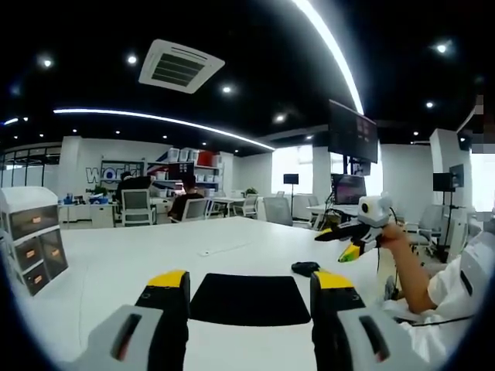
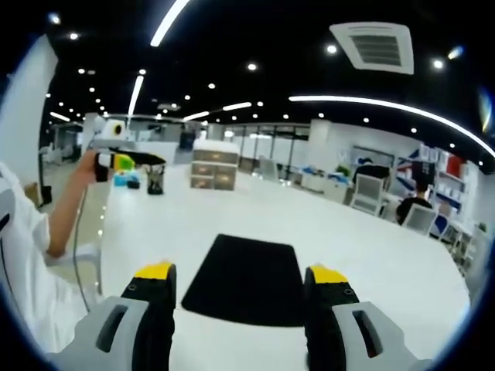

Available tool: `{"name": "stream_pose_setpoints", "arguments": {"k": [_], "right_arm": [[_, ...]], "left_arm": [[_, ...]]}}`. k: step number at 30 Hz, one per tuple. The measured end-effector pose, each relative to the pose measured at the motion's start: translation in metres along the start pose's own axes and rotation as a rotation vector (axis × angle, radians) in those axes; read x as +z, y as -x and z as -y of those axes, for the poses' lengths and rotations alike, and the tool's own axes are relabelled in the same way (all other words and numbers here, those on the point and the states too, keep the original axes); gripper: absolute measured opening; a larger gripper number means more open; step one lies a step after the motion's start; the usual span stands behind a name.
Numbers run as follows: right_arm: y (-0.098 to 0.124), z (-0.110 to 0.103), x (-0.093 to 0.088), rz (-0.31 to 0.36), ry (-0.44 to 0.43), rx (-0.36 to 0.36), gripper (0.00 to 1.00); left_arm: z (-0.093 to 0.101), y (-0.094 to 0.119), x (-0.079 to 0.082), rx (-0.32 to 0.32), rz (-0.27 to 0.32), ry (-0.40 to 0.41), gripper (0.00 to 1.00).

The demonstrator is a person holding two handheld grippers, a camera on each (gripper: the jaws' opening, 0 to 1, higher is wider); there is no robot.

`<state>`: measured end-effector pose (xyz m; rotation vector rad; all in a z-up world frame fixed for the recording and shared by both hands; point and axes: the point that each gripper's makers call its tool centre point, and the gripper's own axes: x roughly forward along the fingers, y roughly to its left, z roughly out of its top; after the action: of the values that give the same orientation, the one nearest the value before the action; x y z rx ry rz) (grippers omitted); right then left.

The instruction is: Arrange the mouse and mouse pad neatly on the desk surface

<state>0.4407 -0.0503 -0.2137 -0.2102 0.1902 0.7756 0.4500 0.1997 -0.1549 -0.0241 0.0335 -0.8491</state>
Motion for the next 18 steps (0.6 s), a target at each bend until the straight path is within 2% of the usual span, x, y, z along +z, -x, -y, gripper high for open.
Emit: {"name": "stream_pose_setpoints", "arguments": {"k": [18], "right_arm": [[-0.021, -0.012, -0.018, -0.074, 0.023, 0.042, 0.64]], "left_arm": [[0.001, 0.000, 0.000, 0.001, 0.002, -0.002, 0.63]]}}
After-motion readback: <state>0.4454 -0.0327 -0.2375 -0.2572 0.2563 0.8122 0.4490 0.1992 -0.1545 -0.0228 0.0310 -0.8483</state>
